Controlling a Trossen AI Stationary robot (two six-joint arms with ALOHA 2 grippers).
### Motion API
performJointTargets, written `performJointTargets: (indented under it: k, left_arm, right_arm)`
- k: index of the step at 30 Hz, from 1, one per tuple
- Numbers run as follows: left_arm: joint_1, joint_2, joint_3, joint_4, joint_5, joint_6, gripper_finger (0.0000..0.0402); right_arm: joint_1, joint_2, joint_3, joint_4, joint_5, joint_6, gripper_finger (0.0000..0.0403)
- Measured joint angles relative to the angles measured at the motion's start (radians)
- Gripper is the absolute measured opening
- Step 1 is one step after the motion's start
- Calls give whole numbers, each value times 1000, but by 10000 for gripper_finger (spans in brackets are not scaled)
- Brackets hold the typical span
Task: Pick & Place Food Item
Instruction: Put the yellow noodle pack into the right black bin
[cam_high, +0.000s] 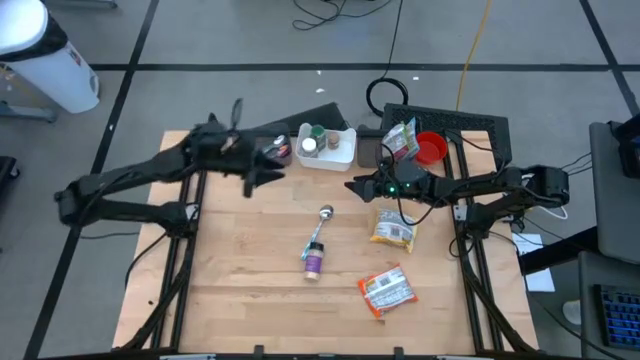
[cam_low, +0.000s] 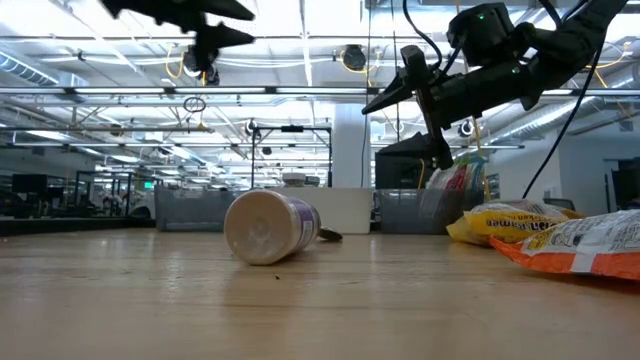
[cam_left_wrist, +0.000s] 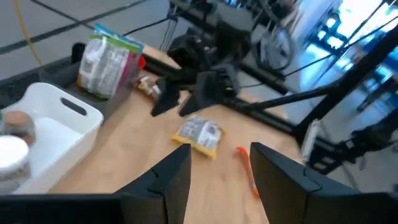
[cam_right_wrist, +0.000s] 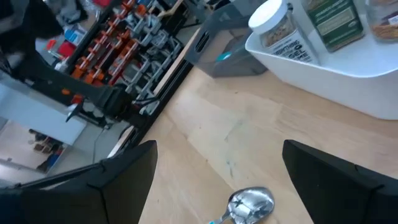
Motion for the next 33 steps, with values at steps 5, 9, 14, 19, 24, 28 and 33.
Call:
performJointTargets:
  k: [5, 9, 14, 19, 24, 28, 33]
  left_arm:
    - [-13, -174, -103, 32, -66, -109, 170]
    - [-15, -253, -116, 50, -179, -225, 170]
    - [-14, -288, -116, 76, -229, -236, 170]
    - [-14, -288, -116, 75, -229, -187, 170]
    - [-14, -288, -116, 75, -229, -170, 170]
    - [-14, -288, -116, 75, -229, -169, 170]
    - [-14, -288, -116, 75, -229, -169, 170]
  right_arm:
    - [0, 0, 0, 0, 1, 0, 339]
    - [0, 0, 0, -1, -1, 0, 339]
    - [0, 0, 0, 0, -3, 0, 339]
    - [0, 0, 0, 0, -5, 0, 339]
    - [0, 0, 0, 0, -5, 0, 339]
    - [0, 0, 0, 0, -5, 0, 339]
    - [0, 0, 0, 0, -5, 0, 339]
